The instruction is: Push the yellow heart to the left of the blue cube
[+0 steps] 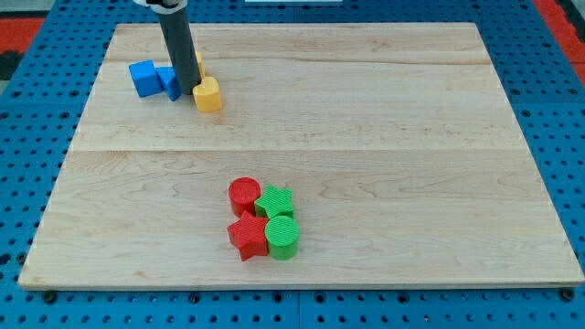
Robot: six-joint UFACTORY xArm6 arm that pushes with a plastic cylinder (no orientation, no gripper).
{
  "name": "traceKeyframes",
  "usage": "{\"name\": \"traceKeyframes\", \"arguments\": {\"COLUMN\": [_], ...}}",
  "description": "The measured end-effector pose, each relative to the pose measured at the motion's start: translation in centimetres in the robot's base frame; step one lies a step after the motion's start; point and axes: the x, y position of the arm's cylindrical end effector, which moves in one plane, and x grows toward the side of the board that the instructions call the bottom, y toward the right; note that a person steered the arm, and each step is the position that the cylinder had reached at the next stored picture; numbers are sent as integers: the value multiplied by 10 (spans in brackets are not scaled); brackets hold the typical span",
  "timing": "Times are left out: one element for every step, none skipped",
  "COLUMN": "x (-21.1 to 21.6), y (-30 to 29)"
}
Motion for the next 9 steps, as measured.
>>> {"name": "traceKeyframes", "arguments": {"x": [4, 5, -11, -18, -18, -18, -10, -3, -3], "y": [-1, -1, -1, -1, 27, 75, 88, 63, 1]}}
